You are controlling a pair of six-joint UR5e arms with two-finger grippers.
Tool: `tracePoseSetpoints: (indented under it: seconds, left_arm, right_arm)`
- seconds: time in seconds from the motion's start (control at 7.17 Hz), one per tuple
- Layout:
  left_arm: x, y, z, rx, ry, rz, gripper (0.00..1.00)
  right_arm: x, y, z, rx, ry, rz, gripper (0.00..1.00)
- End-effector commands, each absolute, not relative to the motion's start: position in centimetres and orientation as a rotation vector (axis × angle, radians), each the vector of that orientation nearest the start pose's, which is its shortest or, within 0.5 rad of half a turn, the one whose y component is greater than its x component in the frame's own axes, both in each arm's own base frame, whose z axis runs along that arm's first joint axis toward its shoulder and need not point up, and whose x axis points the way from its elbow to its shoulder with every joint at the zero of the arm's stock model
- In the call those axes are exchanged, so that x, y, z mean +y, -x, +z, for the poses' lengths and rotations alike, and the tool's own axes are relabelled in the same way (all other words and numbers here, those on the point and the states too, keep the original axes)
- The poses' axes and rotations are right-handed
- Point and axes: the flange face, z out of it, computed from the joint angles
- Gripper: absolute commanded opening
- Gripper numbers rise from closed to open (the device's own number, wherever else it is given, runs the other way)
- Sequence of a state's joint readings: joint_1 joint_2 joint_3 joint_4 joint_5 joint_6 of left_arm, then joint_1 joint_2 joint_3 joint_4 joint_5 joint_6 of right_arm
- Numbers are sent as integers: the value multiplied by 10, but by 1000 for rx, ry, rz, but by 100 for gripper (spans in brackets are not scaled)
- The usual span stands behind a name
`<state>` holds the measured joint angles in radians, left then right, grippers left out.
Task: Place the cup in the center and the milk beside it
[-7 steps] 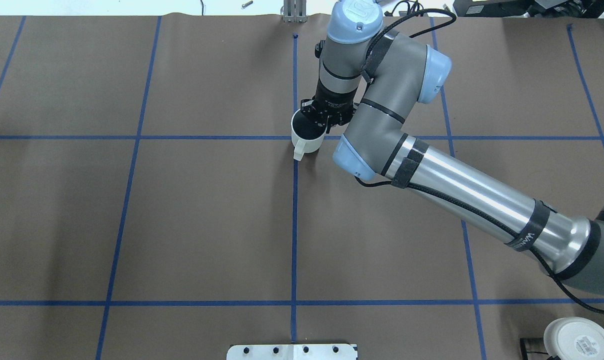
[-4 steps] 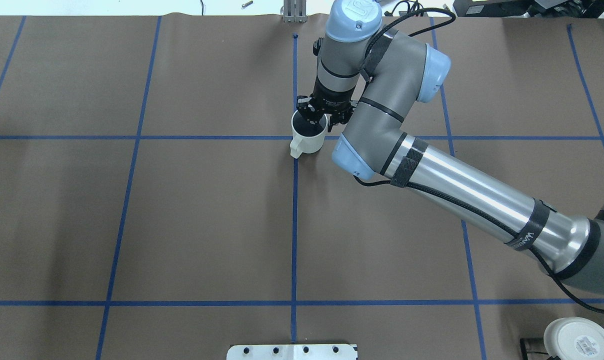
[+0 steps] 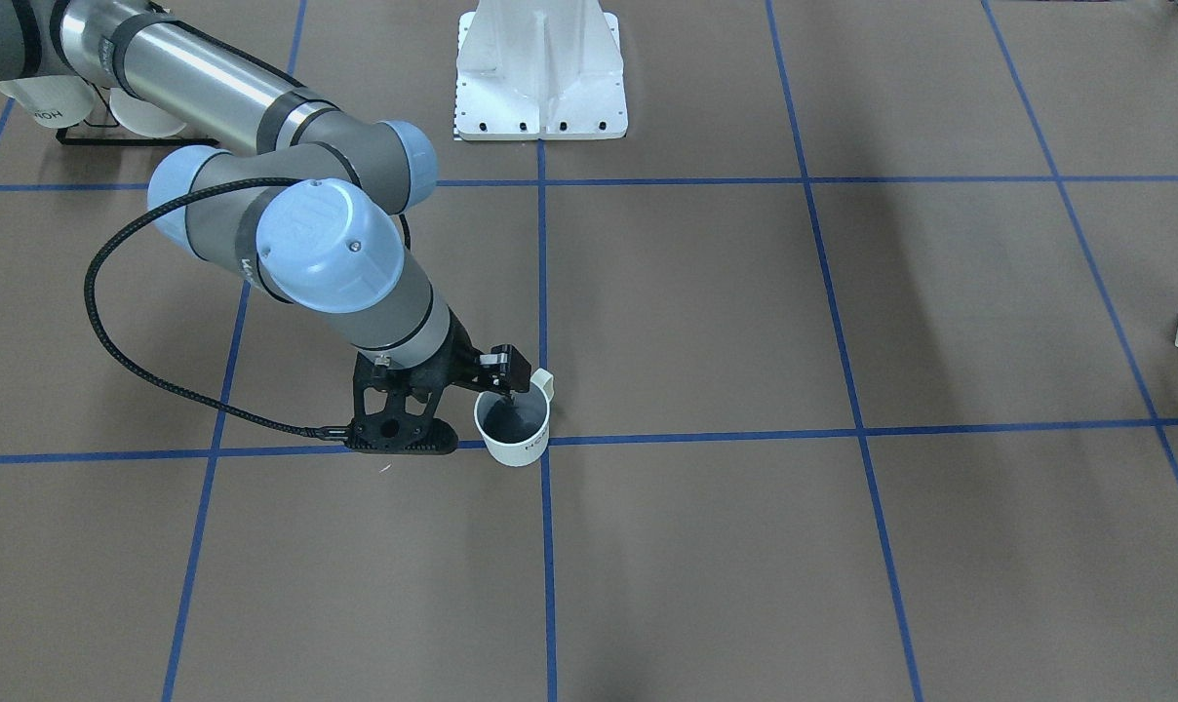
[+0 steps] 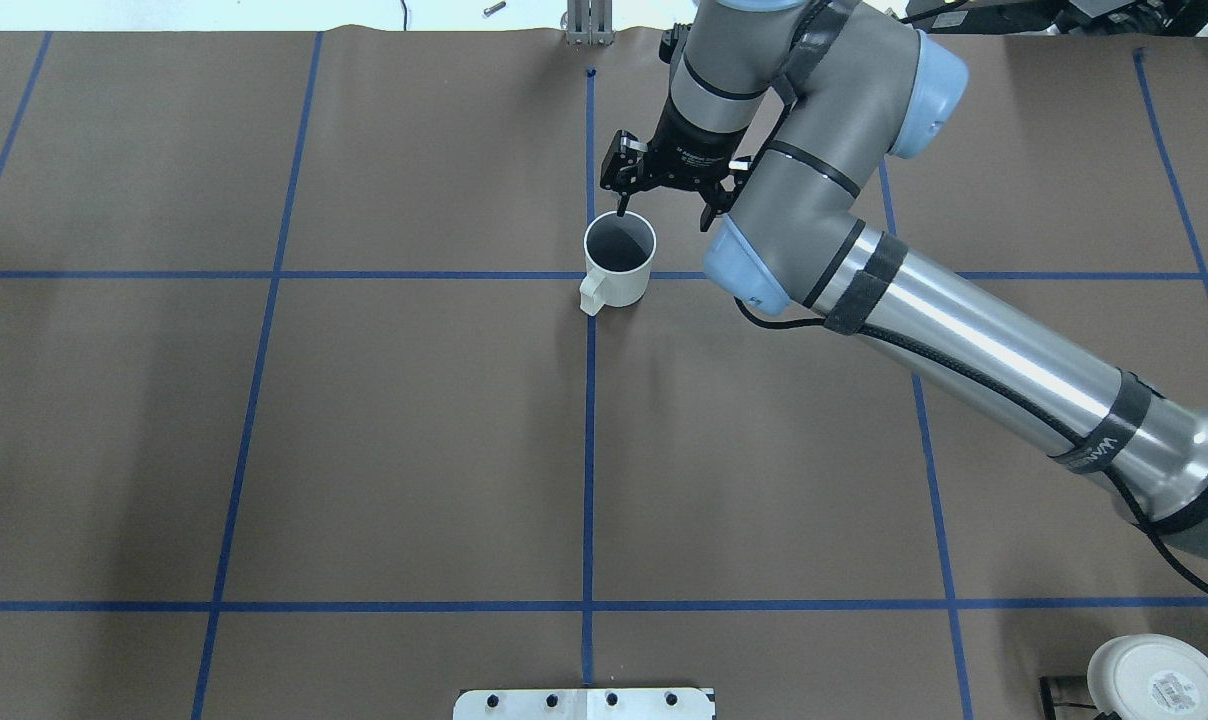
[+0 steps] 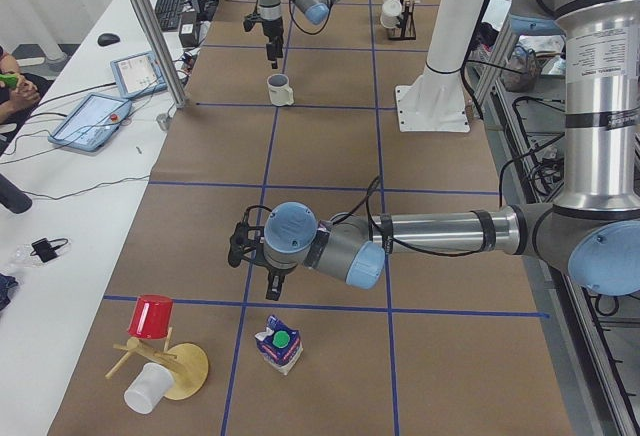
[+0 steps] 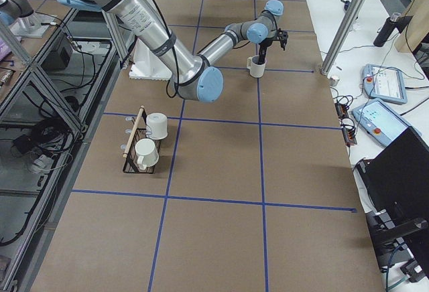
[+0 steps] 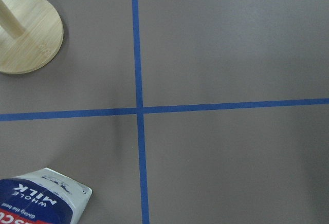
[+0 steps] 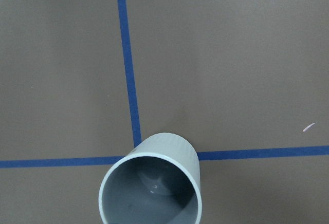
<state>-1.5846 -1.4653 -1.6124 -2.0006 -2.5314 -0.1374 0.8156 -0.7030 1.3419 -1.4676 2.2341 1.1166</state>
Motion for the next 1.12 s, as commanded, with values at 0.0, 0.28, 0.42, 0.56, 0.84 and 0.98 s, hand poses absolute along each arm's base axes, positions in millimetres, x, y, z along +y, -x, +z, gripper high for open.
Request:
tracePoseSetpoints:
  seconds: [0.0,0.28,0.42,0.56,0.84,0.98]
  left_arm:
    - [-452,81,637,945,-340,158,99]
    - [-439,132,660,795,-372,303,99]
    - [-439,149,666,697,-376,373,99]
    - [-439,150,669,686,-372,384,99]
    - [-435,146,696,709,-327,360,99]
    - [-439,145,704,716,-313,356,99]
  right_arm:
    - [-604,447,222,-948,87,95,100]
    - [-598,434,238,-945,85,103,100]
    - [-598,434,244,-939,90,106,100]
    - [-598,434,245,-938,89,108,100]
    - [-597,433,248,-938,91,108,100]
    - [-597,433,250,-936,93,109,100]
